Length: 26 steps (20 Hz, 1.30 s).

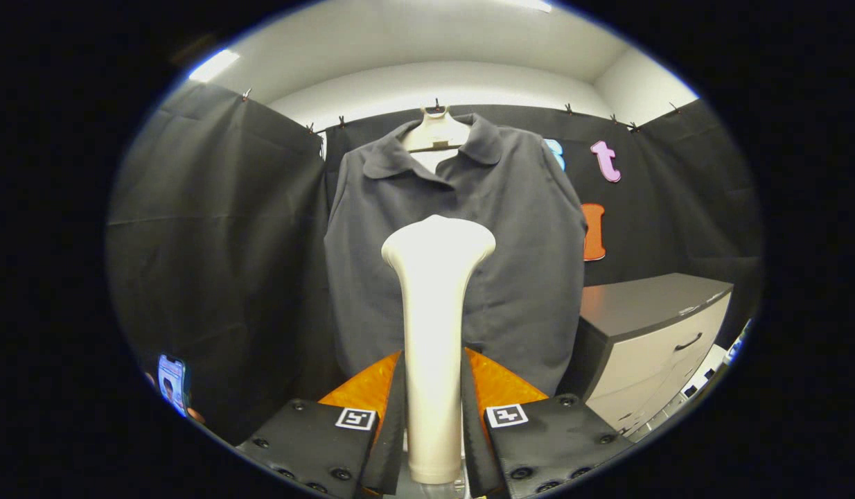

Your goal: Iron the clothes twice with a garment steamer, once on the left side and once on the right side.

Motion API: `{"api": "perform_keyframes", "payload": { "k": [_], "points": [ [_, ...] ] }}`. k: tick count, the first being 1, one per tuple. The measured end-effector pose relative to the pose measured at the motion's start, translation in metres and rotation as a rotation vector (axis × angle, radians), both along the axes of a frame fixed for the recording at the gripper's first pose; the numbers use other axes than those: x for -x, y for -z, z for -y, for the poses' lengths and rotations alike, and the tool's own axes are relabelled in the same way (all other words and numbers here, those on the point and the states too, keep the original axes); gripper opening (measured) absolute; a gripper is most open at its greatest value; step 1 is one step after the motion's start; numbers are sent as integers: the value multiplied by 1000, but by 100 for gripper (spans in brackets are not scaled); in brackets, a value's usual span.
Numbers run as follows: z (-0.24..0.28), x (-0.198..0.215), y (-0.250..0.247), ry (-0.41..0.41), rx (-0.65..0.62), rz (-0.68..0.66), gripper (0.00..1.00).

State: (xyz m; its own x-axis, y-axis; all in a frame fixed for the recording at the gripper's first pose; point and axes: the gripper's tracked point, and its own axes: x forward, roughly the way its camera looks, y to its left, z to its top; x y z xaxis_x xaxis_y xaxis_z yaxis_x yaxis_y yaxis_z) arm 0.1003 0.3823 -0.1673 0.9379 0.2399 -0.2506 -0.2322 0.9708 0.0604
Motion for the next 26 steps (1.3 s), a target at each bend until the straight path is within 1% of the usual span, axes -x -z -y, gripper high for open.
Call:
{"api": "perform_keyframes", "payload": {
  "k": [5,9,13,21,26],
  "points": [
    [45,-1,-30,43,11,47,44],
    [79,0,-43,56,6,57,44],
    [113,-3,-45,60,43,62,44],
    [168,-9,-52,51,57,68,44],
    [194,-8,-51,51,42,73,44]
  ]
}}
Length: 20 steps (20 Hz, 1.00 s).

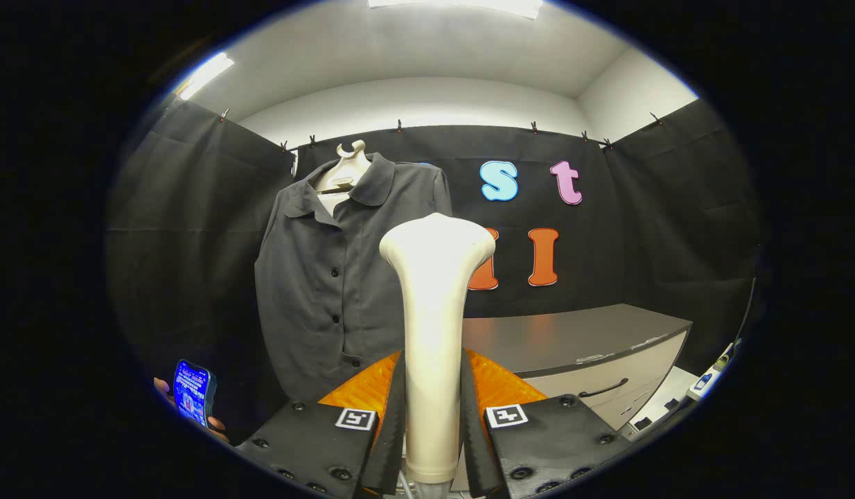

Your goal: Iron the clothes twice with a garment steamer, once on the left side and once on the right side.

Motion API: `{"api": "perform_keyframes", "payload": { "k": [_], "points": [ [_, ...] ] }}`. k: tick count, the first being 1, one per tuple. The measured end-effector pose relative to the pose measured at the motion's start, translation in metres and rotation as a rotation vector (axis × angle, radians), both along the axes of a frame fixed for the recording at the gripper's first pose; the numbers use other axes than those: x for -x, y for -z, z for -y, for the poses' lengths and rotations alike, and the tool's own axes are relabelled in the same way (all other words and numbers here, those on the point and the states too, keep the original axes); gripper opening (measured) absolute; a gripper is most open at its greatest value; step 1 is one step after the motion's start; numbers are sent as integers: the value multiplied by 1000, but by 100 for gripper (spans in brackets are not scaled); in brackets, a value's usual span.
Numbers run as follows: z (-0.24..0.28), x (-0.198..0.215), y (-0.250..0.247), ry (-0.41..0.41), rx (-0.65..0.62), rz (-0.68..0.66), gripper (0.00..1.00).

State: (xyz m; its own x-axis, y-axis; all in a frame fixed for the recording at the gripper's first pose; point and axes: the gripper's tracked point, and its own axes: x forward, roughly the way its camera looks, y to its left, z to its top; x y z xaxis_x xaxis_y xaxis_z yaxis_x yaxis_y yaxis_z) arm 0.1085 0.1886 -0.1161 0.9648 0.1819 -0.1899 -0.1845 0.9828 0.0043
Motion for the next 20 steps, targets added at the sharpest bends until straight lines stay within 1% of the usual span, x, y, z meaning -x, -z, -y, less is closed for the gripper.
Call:
{"api": "perform_keyframes", "payload": {
  "k": [9,20],
  "points": [
    [35,8,-1,33,-3,12,44],
    [42,14,1,46,6,9,44]
  ]
}}
